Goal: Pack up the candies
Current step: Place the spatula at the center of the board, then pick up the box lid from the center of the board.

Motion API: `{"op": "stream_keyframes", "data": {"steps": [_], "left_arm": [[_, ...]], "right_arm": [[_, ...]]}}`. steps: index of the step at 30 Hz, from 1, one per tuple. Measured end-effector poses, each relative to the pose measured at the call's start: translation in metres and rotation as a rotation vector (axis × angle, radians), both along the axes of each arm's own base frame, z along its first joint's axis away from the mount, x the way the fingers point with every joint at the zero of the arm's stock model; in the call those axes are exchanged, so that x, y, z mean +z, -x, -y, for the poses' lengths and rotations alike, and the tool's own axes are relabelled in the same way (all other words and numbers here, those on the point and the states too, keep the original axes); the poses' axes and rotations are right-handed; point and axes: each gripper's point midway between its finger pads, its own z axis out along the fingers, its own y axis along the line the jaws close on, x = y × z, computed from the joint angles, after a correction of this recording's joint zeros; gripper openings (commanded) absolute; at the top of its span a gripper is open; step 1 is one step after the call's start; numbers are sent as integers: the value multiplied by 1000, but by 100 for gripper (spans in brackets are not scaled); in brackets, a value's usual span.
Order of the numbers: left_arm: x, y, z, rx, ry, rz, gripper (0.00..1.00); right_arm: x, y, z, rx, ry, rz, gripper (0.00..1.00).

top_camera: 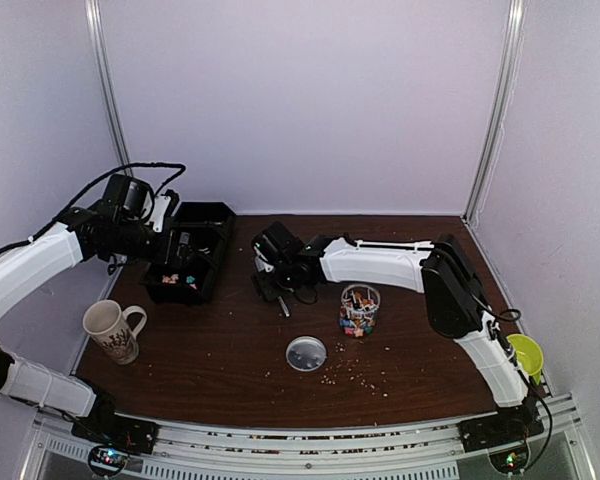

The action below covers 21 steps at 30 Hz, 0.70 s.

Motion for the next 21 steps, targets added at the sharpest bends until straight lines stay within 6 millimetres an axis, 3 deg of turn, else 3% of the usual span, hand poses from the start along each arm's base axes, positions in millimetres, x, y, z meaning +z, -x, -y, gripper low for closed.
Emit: {"op": "stream_keyframes", "data": {"steps": [3, 12, 15, 21], "left_arm": [[0, 0, 0, 0, 0, 0, 98], [0, 0, -1, 2, 0, 0, 98], [0, 0, -1, 3, 0, 0, 98], [0, 0, -1, 2, 1, -1, 98]], "right_arm": [[15, 10, 12, 23, 19, 3, 99], [138, 57, 57, 149, -20, 204, 100], [143, 83, 73, 214, 26, 280, 100], [102, 135, 105, 374, 171, 395, 100]]}}
